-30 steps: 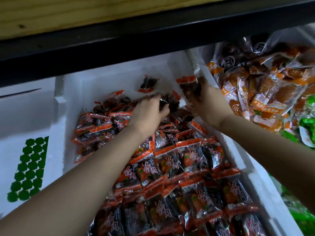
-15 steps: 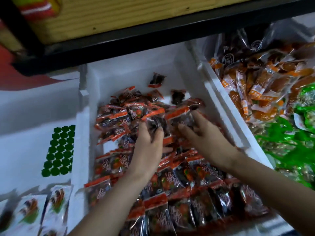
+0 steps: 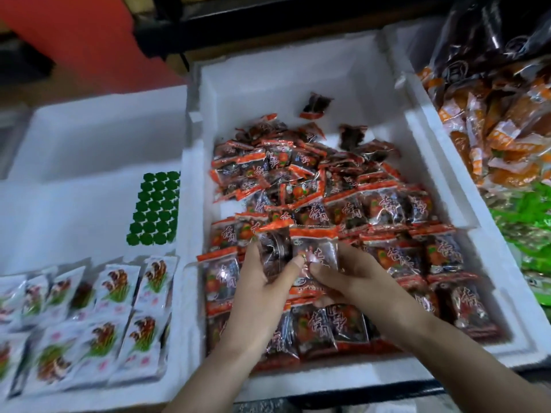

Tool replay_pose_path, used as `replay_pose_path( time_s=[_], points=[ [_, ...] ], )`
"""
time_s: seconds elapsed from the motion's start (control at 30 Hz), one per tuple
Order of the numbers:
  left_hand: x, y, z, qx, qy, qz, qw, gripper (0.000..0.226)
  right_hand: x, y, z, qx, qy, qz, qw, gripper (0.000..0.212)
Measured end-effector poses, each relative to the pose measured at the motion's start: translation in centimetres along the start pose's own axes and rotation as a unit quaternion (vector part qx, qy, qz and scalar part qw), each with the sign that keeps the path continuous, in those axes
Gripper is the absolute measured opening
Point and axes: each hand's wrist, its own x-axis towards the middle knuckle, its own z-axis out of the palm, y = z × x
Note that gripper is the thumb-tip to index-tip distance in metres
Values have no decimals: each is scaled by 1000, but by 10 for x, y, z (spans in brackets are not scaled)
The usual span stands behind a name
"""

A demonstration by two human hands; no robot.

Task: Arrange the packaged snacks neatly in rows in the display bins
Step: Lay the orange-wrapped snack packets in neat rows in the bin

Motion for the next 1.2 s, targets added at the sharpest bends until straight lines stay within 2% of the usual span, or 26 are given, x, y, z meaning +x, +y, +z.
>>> replay_pose_path(
  time_s=[0.07,0.13,0.2,0.27,0.37,0.5,0.67,0.8,0.97,1.1,1.2],
  points=[
    [-2,-3,-4,33,28,11,999,82,-3,6,3,-34,30,-15,999,23],
    [-5,-5,-9,57,37,16,998,73,-6,8,3,-63,57,-34,996,13],
    [-11,1,-13,57,35,17,998,76,-10,9,0,-99,85,-50,990,19],
    [-14,3,-17,34,39,-3,999,79,-14,14,-3,-183,112,-66,975,20],
    [-18,2,-24,5,57,-18,998,67,-21,24,-3,-287,129,-66,947,12],
    [-22,-6,-29,7,77,-3,997,81,-25,41,4,-372,124,-54,918,12],
    [-25,-11,-31,0,81,11,997,87,-25,49,9,-336,153,-40,929,9],
    [-27,-14,-33,-7,81,21,996,70,-29,49,9,-264,187,-28,946,17],
    [-31,-16,-33,1,79,26,997,65,-30,52,11,-308,150,-23,939,12],
    [-38,-15,-27,4,73,50,996,35,-30,51,12,-334,156,-21,929,16],
    [-44,-18,-25,10,50,43,998,37,-33,53,11,-398,150,-29,905,18]
  ],
)
